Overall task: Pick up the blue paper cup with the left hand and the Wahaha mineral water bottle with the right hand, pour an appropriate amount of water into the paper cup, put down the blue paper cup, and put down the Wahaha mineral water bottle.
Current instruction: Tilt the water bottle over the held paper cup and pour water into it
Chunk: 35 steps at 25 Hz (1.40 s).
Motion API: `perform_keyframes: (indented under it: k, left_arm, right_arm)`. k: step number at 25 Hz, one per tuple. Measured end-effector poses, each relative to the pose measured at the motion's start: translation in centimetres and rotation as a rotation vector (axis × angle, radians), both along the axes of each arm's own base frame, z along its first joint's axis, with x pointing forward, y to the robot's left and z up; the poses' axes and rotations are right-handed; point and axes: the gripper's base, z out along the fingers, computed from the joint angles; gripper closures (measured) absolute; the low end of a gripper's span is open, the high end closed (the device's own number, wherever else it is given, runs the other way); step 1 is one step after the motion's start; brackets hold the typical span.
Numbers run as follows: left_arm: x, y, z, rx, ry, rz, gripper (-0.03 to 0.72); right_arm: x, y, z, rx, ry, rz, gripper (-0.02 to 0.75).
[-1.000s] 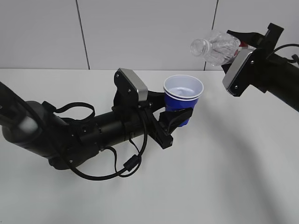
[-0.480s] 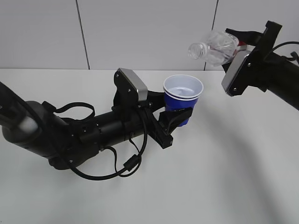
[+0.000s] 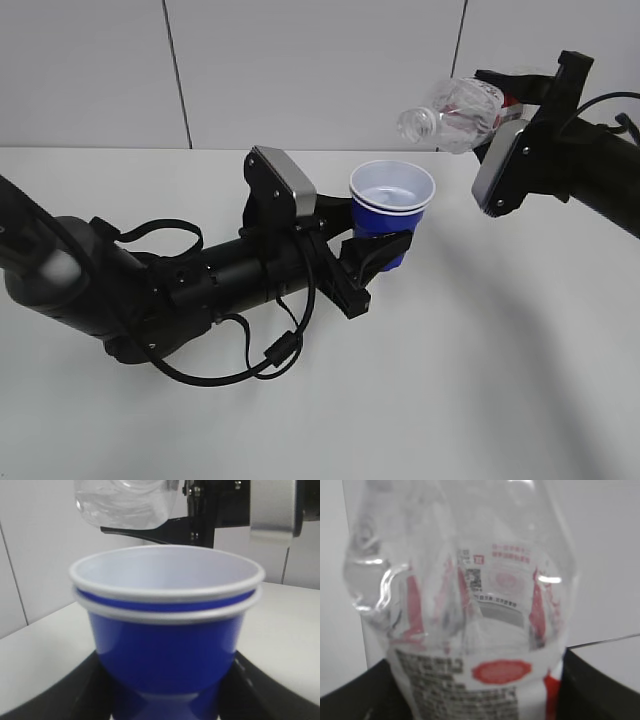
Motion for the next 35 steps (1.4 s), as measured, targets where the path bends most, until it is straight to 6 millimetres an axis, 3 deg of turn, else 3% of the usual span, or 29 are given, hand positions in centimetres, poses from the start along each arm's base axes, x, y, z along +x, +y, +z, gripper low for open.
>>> perform_keyframes:
  k: [35]
  left_arm:
    - [0.00,0.00,0.00,-0.003,0.006,0.001,0.263]
  right_arm:
    - [-0.06,0.14,-0.11,-0.122,-0.047,0.013,0.288]
